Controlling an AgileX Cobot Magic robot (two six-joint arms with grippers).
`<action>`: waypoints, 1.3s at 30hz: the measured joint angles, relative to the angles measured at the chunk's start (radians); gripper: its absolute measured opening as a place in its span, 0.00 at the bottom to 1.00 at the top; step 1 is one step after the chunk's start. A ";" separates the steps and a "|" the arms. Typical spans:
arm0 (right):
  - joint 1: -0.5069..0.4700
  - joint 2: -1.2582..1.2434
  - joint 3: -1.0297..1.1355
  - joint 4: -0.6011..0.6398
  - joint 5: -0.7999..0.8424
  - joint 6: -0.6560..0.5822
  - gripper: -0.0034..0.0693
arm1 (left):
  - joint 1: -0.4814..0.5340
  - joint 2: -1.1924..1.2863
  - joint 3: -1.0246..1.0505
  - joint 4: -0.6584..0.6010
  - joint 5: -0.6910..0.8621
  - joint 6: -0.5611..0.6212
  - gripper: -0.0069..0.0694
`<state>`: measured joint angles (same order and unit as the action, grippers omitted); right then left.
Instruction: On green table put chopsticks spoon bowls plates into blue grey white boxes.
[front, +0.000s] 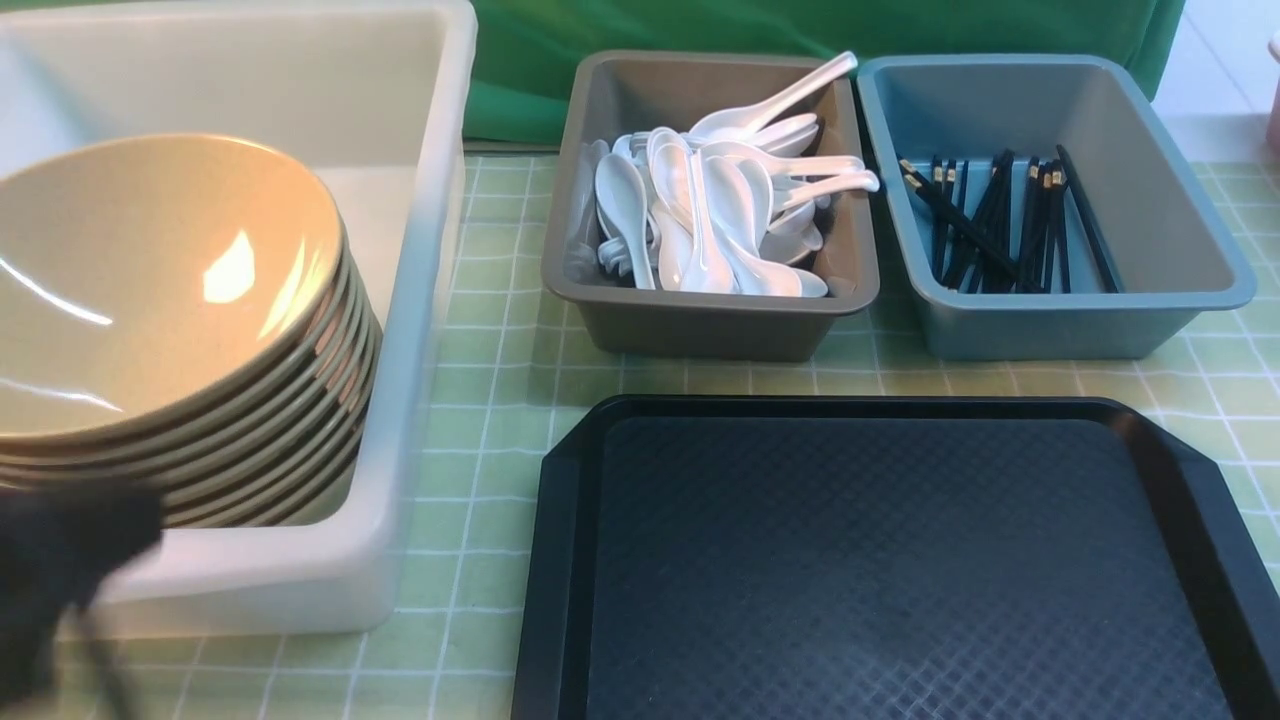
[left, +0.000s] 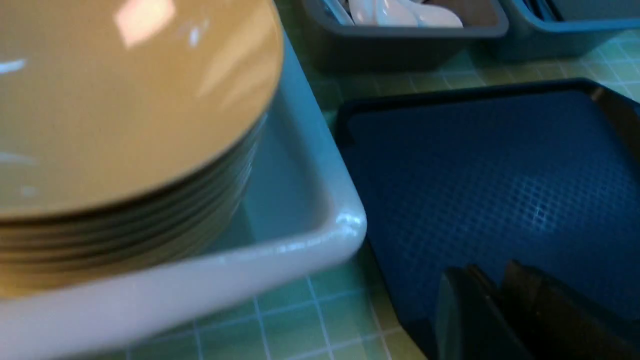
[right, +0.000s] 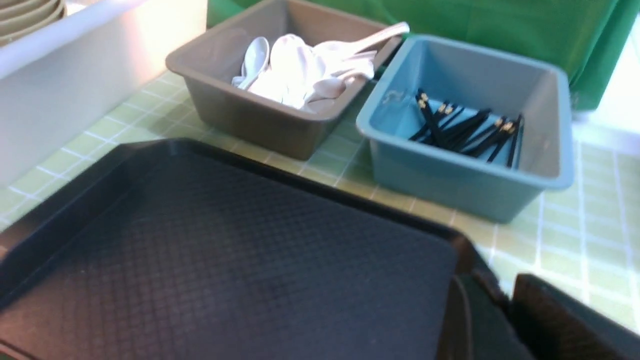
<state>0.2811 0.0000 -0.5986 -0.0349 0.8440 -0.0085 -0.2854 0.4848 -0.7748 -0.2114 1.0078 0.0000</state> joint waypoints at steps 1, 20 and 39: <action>0.000 -0.011 0.014 0.000 -0.001 0.008 0.21 | -0.004 -0.048 0.041 0.000 0.001 -0.009 0.11; 0.000 -0.018 0.041 0.000 0.016 0.037 0.23 | -0.046 -0.216 0.285 -0.015 -0.091 -0.023 0.09; 0.000 -0.018 0.041 0.000 0.016 0.037 0.25 | -0.221 -0.208 0.373 0.321 -0.348 -0.033 0.09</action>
<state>0.2811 -0.0176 -0.5578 -0.0349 0.8600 0.0283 -0.5066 0.2764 -0.4020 0.1096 0.6599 -0.0332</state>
